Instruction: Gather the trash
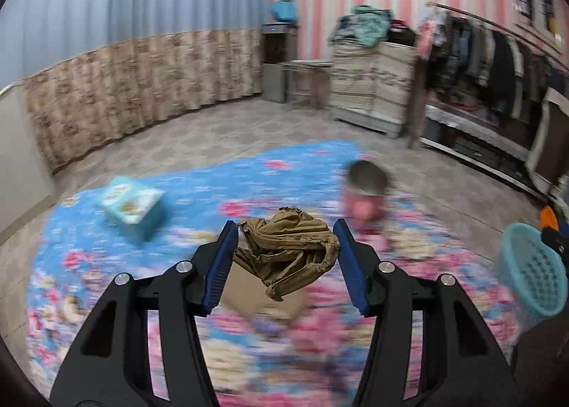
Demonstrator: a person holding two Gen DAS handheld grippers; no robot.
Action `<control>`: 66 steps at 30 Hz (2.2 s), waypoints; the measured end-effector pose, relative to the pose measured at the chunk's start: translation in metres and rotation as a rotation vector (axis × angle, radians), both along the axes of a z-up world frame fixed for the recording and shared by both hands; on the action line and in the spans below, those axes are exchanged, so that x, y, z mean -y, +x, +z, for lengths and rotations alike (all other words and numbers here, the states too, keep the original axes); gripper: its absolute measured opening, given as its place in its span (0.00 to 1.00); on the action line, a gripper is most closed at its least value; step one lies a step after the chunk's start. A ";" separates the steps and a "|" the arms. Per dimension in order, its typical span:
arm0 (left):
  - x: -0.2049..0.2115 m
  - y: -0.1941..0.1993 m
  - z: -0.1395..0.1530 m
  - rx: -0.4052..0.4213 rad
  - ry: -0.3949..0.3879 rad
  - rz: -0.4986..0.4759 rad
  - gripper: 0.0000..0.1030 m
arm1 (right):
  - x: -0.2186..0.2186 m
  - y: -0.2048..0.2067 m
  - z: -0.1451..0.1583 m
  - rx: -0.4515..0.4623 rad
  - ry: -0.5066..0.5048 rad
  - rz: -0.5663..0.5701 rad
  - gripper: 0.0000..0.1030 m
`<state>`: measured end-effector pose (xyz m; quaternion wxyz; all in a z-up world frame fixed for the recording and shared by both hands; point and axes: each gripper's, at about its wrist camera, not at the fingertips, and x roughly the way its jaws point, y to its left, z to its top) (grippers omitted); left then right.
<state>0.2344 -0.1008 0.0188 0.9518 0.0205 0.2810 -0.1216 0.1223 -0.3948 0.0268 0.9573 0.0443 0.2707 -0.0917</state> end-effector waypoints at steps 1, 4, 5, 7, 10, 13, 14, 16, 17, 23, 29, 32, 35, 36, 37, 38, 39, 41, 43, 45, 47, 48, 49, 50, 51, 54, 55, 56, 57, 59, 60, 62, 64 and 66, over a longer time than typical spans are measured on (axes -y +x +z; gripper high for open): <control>0.021 -0.005 0.000 -0.007 -0.009 -0.040 0.53 | 0.016 -0.008 0.001 0.006 -0.002 -0.029 0.39; 0.073 -0.017 -0.003 -0.008 0.004 -0.137 0.53 | 0.051 -0.028 0.001 0.018 -0.011 -0.100 0.39; 0.091 -0.020 -0.006 -0.010 0.013 -0.164 0.53 | 0.062 -0.034 0.000 0.018 -0.012 -0.121 0.39; 0.118 -0.025 -0.012 -0.030 0.017 -0.202 0.53 | 0.081 -0.043 -0.005 0.015 -0.007 -0.158 0.39; 0.159 -0.032 -0.019 -0.074 -0.028 -0.280 0.53 | 0.112 -0.057 -0.014 0.011 0.027 -0.209 0.39; 0.201 -0.044 -0.028 -0.075 -0.028 -0.346 0.53 | 0.135 -0.070 -0.025 0.009 0.054 -0.254 0.39; 0.209 -0.046 -0.030 -0.074 -0.020 -0.357 0.53 | 0.142 -0.073 -0.030 0.009 0.060 -0.269 0.39; 0.237 -0.056 -0.034 -0.063 0.001 -0.401 0.53 | 0.152 -0.077 -0.035 0.009 0.066 -0.287 0.39; 0.251 -0.062 -0.036 -0.050 0.013 -0.421 0.53 | 0.156 -0.077 -0.037 0.009 0.068 -0.295 0.39; 0.309 -0.075 -0.049 0.005 0.065 -0.504 0.53 | 0.181 -0.089 -0.054 0.012 0.085 -0.331 0.39; 0.351 -0.092 -0.056 0.013 0.070 -0.592 0.53 | 0.205 -0.106 -0.069 0.012 0.084 -0.389 0.39; 0.365 -0.098 -0.056 0.027 0.075 -0.615 0.57 | 0.217 -0.113 -0.074 0.024 0.113 -0.417 0.39; 0.366 -0.101 -0.053 0.051 0.081 -0.604 0.69 | 0.223 -0.116 -0.078 0.023 0.123 -0.424 0.39; 0.365 -0.100 -0.052 0.055 0.081 -0.594 0.73 | 0.223 -0.115 -0.078 0.023 0.127 -0.423 0.39; 0.364 -0.100 -0.051 0.057 0.078 -0.586 0.74 | 0.224 -0.114 -0.078 0.024 0.131 -0.421 0.39; 0.362 -0.099 -0.050 0.056 0.074 -0.580 0.75 | 0.223 -0.113 -0.079 0.025 0.133 -0.419 0.39; 0.359 -0.095 -0.048 0.051 0.068 -0.569 0.77 | 0.223 -0.113 -0.079 0.024 0.132 -0.418 0.39; 0.352 -0.088 -0.046 0.047 0.060 -0.540 0.79 | 0.218 -0.111 -0.079 0.023 0.130 -0.411 0.39; 0.345 -0.082 -0.042 0.050 0.056 -0.515 0.81 | 0.216 -0.109 -0.080 0.021 0.129 -0.405 0.39; 0.340 -0.078 -0.038 0.055 0.049 -0.491 0.85 | 0.213 -0.106 -0.080 0.019 0.126 -0.399 0.39; 0.333 -0.075 -0.034 0.063 0.044 -0.465 0.88 | 0.210 -0.104 -0.080 0.017 0.119 -0.396 0.39; 0.331 -0.074 -0.032 0.067 0.042 -0.456 0.90 | 0.209 -0.102 -0.080 0.016 0.118 -0.395 0.39; 0.328 -0.073 -0.030 0.071 0.038 -0.448 0.91 | 0.209 -0.101 -0.079 0.016 0.117 -0.393 0.39; 0.324 -0.071 -0.029 0.073 0.034 -0.441 0.92 | 0.208 -0.099 -0.079 0.015 0.115 -0.392 0.39; 0.320 -0.070 -0.027 0.075 0.030 -0.435 0.93 | 0.207 -0.096 -0.079 0.014 0.113 -0.390 0.39; 0.312 -0.069 -0.024 0.080 0.026 -0.419 0.94 | 0.204 -0.089 -0.080 0.009 0.104 -0.383 0.39; 0.309 -0.069 -0.023 0.081 0.025 -0.414 0.95 | 0.205 -0.086 -0.081 0.007 0.101 -0.379 0.39; 0.306 -0.068 -0.022 0.081 0.024 -0.408 0.95 | 0.203 -0.083 -0.082 0.002 0.101 -0.375 0.39; 0.302 -0.067 -0.020 0.080 0.020 -0.401 0.95 | 0.202 -0.077 -0.083 -0.008 0.103 -0.367 0.39; 0.292 -0.066 -0.014 0.079 0.014 -0.387 0.95 | 0.200 -0.068 -0.084 -0.022 0.098 -0.363 0.42; 0.288 -0.066 -0.010 0.080 0.016 -0.382 0.95 | 0.200 -0.065 -0.084 -0.029 0.101 -0.361 0.52; 0.276 -0.069 -0.001 0.094 0.024 -0.367 0.95 | 0.199 -0.058 -0.083 -0.048 0.115 -0.352 0.71; 0.263 -0.074 0.008 0.115 0.029 -0.349 0.95 | 0.196 -0.056 -0.080 -0.045 0.113 -0.348 0.77; 0.244 -0.081 0.017 0.132 0.031 -0.334 0.95 | 0.189 -0.056 -0.073 -0.039 0.116 -0.335 0.86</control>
